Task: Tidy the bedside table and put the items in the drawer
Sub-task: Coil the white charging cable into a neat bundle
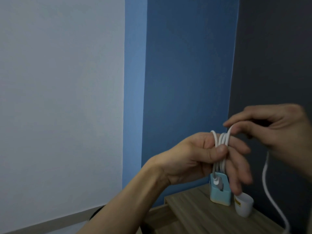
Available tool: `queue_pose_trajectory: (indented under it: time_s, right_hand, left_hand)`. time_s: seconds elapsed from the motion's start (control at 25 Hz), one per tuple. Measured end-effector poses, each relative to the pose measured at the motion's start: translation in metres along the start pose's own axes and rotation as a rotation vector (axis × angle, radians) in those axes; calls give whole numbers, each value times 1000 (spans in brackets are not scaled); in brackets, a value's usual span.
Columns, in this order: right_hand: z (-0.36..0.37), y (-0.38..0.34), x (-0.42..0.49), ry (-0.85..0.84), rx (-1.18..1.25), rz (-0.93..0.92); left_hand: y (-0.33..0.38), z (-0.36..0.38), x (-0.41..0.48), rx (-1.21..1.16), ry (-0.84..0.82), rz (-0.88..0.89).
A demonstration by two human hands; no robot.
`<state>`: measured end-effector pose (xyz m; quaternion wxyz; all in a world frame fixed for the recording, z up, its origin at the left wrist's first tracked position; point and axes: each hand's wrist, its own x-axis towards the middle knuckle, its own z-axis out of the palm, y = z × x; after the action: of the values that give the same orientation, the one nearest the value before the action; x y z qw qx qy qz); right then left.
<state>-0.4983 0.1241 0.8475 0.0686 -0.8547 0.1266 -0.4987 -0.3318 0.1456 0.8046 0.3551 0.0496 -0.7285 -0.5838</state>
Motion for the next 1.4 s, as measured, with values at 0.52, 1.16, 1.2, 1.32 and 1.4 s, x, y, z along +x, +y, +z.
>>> queue_pose_trajectory:
  time_s: [0.52, 1.16, 1.2, 1.32, 1.4]
  right_hand:
    - [30, 7, -33, -116, -93, 378]
    - [-5, -22, -29, -299, -607, 105]
    - [-9, -24, -23, -298, -577, 93]
    - [-18, -31, -5, -254, -498, 1]
    - [-18, -33, 5, -250, -443, -76]
  left_hand:
    - [3, -4, 6, -71, 332, 140]
    - [-6, -11, 0, 417, 452, -24]
    - [-7, -11, -1, 429, 405, -37]
    - [-10, -8, -3, 468, 230, -48]
    - [-8, -2, -3, 405, 146, -61]
